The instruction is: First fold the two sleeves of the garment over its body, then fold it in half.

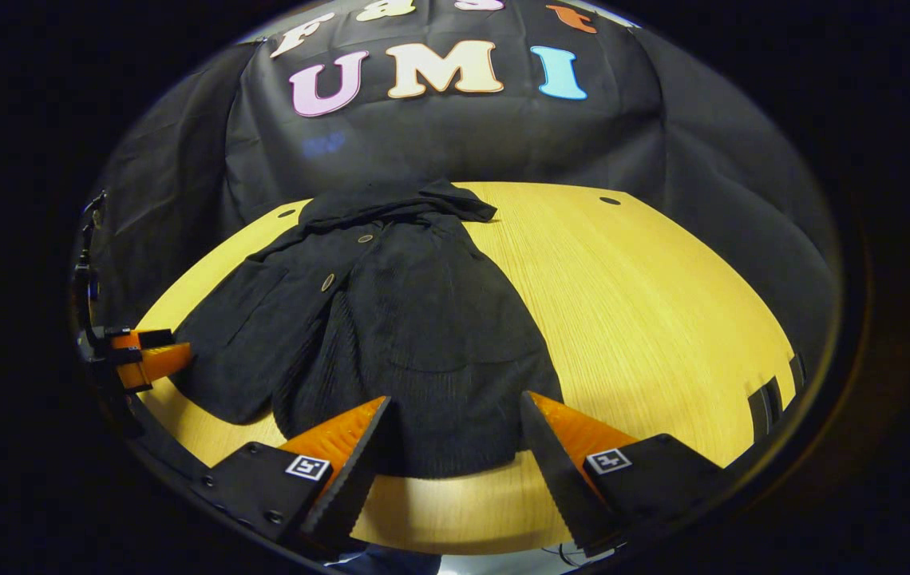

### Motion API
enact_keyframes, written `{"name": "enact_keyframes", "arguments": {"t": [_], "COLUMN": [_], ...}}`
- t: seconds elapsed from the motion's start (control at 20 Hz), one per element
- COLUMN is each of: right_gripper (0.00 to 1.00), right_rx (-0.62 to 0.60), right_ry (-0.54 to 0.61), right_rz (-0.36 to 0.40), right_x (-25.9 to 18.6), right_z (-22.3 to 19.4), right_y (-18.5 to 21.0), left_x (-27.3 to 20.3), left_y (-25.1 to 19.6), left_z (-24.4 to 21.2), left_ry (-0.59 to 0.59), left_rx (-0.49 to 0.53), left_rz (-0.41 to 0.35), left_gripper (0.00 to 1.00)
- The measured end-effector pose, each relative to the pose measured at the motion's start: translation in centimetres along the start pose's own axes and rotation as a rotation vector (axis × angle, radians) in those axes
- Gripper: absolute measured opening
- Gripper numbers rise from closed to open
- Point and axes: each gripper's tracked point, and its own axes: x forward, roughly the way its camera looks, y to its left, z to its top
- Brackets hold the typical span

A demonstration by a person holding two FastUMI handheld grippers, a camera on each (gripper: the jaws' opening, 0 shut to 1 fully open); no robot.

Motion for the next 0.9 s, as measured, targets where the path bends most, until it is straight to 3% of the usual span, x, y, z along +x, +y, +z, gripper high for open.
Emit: {"name": "enact_keyframes", "arguments": {"t": [0.1,0.25,0.4,0.5,0.55,0.7,0.75,0.8,0.9], "right_gripper": [1.00,0.91,0.75,0.62,0.53,0.32,0.20,0.17,0.12], "right_rx": [0.002,0.004,0.005,0.012,0.016,0.034,0.035,0.031,0.024], "right_ry": [-0.013,-0.013,-0.009,0.003,0.010,0.024,0.026,0.030,0.036], "right_rz": [-0.001,0.000,0.005,0.010,0.016,0.029,0.028,0.023,0.013], "right_x": [0.0,0.1,0.1,0.0,0.0,0.2,0.1,0.0,-0.1], "right_z": [0.0,-0.2,-0.3,-0.4,-0.5,-0.4,-0.4,-0.4,-0.4], "right_y": [-0.1,0.3,1.0,1.3,1.5,2.0,2.1,2.1,2.2], "left_x": [-0.2,-0.3,-0.8,-0.8,-0.7,-0.7,-0.7,-0.7,-0.7], "left_y": [-0.1,-0.3,0.4,0.6,0.8,1.3,1.2,1.2,1.2], "left_z": [0.0,-0.1,0.0,-0.1,-0.3,-0.6,-0.6,-0.5,-0.5], "left_ry": [0.003,0.028,0.024,0.025,0.038,0.038,0.037,0.041,0.047], "left_rx": [-0.008,-0.009,-0.063,-0.104,-0.112,-0.115,-0.123,-0.134,-0.146], "left_rz": [0.002,-0.012,-0.009,-0.009,0.002,0.003,-0.004,-0.010,-0.017], "left_gripper": [0.93,0.92,0.57,0.39,0.38,0.17,0.14,0.06,0.02]}}
